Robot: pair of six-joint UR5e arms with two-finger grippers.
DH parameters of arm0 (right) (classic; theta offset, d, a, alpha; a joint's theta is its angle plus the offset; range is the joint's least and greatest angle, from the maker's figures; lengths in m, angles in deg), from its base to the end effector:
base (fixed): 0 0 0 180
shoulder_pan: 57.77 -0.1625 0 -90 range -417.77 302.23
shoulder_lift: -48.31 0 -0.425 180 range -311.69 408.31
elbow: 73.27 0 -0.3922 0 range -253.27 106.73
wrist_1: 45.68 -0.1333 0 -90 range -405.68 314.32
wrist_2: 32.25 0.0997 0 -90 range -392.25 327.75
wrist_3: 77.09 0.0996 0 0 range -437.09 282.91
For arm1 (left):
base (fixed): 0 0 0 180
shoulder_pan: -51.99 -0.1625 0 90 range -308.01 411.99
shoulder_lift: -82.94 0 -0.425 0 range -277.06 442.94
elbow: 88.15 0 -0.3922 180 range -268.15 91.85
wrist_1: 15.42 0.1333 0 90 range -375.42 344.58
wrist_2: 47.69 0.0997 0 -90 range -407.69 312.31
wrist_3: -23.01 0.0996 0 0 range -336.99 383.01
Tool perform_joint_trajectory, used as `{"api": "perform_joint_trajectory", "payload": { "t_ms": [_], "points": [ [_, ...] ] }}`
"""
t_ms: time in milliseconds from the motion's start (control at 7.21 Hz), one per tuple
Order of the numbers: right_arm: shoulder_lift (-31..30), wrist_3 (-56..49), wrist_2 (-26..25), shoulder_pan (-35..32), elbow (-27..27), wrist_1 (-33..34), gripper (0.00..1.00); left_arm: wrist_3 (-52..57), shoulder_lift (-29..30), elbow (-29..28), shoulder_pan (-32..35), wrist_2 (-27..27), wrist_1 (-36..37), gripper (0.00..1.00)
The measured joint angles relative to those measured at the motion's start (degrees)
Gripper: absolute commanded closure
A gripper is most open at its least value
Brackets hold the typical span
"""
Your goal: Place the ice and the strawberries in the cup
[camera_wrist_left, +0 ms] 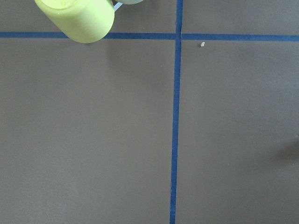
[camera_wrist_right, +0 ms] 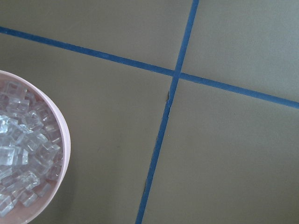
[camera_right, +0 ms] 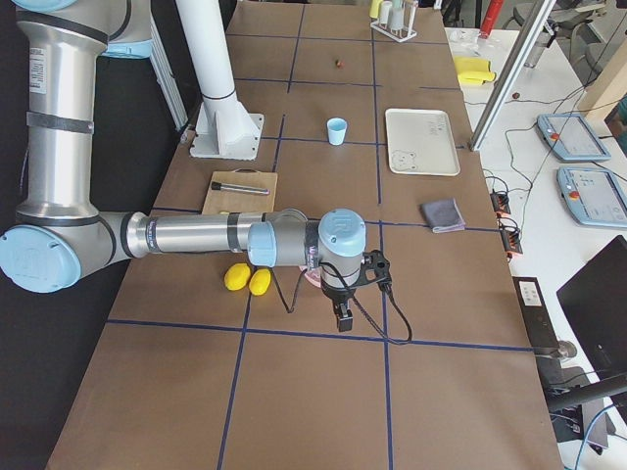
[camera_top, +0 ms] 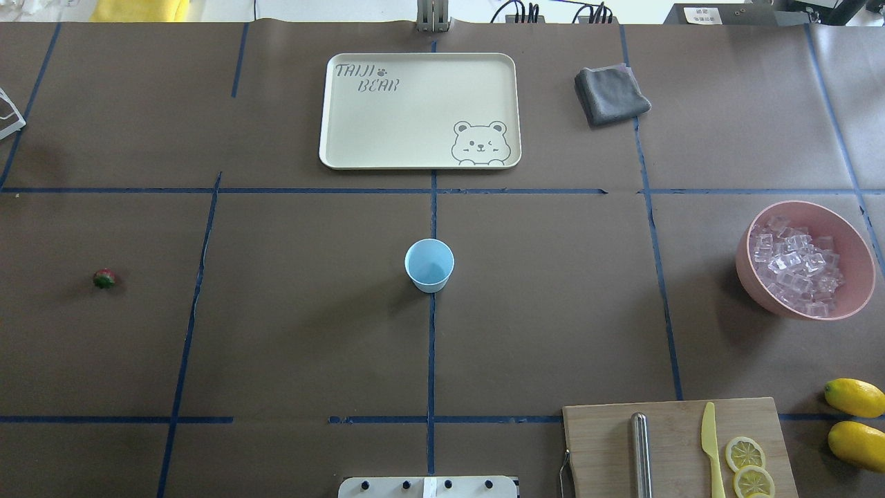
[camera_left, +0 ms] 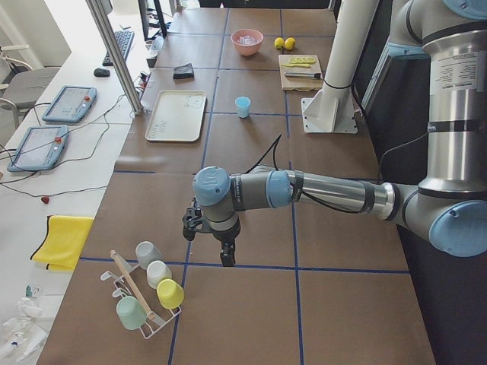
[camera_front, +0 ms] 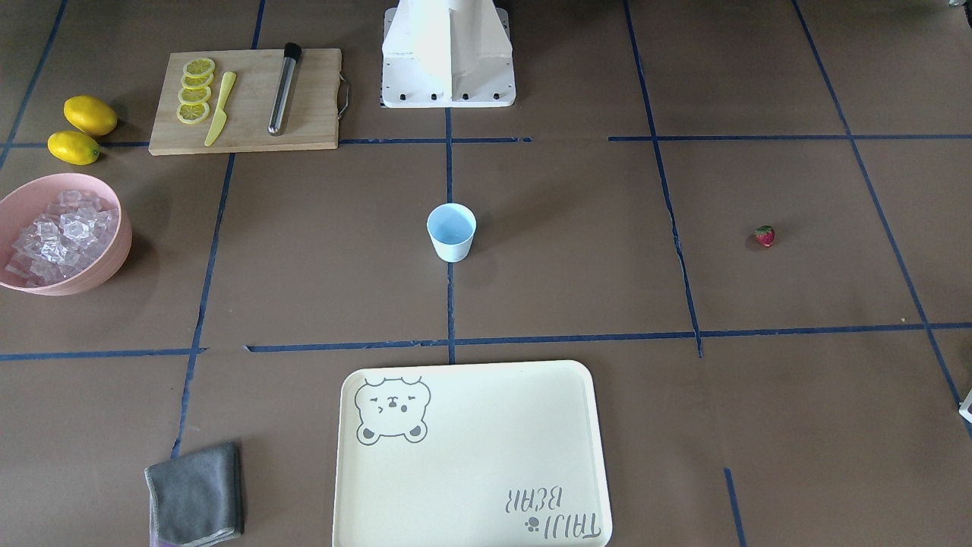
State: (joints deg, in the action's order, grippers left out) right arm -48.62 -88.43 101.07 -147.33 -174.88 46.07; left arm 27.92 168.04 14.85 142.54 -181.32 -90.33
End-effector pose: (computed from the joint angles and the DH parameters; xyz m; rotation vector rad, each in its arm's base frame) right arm 0.0616 -0.4434 0.6197 0.1205 -0.7494 -0.2150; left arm -0.0688 -0.4415 0.6144 -0.0797 0.7651 0.0259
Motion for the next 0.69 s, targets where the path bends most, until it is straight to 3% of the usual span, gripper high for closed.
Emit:
{"api": "perform_joint_trajectory", "payload": {
  "t_ms": [693],
  "points": [
    [-0.18, 0.00, 0.23, 0.00, 0.19, -0.31, 0.00, 0.21, -0.64, 0.90, -0.26, -0.09, -0.94, 0.00]
  ]
}}
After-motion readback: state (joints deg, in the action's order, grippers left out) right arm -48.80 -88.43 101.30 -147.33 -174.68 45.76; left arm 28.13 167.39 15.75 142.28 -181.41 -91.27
